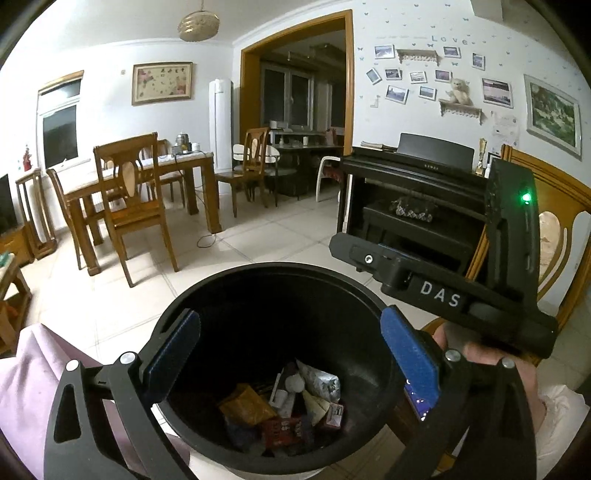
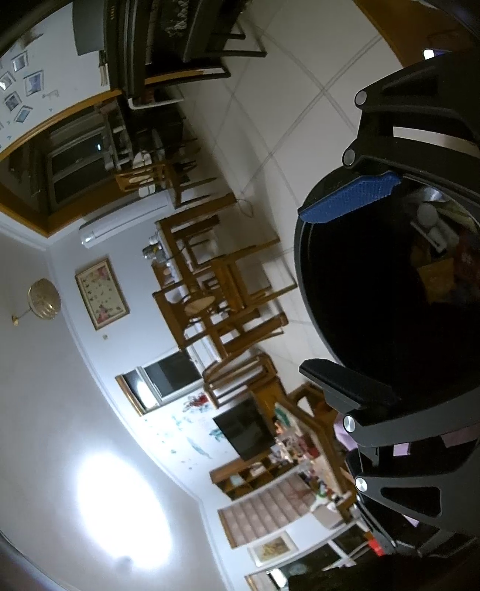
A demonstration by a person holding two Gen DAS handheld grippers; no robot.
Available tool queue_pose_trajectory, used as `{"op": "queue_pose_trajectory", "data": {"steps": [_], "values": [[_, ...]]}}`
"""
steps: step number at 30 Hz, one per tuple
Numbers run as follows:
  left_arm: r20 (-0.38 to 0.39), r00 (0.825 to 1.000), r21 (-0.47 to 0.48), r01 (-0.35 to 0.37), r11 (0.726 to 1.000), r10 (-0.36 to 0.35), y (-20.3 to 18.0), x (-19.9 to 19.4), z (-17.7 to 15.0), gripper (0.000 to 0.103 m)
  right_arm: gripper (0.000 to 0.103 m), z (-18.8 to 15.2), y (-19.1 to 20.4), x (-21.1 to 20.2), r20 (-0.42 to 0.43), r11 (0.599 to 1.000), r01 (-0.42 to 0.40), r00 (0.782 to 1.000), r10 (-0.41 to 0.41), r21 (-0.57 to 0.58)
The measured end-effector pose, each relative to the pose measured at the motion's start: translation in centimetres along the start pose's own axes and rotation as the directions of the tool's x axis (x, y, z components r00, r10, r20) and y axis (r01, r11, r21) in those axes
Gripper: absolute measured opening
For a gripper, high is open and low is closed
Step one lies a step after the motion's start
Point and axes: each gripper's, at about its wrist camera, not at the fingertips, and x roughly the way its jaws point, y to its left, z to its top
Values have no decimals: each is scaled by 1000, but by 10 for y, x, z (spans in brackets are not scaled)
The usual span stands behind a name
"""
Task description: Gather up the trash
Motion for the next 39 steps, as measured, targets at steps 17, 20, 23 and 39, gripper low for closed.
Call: {"op": "queue_pose_trajectory", "data": {"steps": [17,20,23,39], "values": [[47,998,-13,-36,999,37,31,-56,-7,98,87,-2,45,4,-32,999,-35,999,34,-34],[46,998,-32,-51,998,52,44,-72,-14,98,92,-4,63,8,-46,997,-58,997,56,-44],[39,995,-63,-90,994,93,60,-87,-22,98,97,-7,86,13,-60,995,-89,995,86,-55],[-65,839,-308,-532,788,541,181,-197,-98,98,97,-78,274,50,-287,925,-312,926,245,-217]]}}
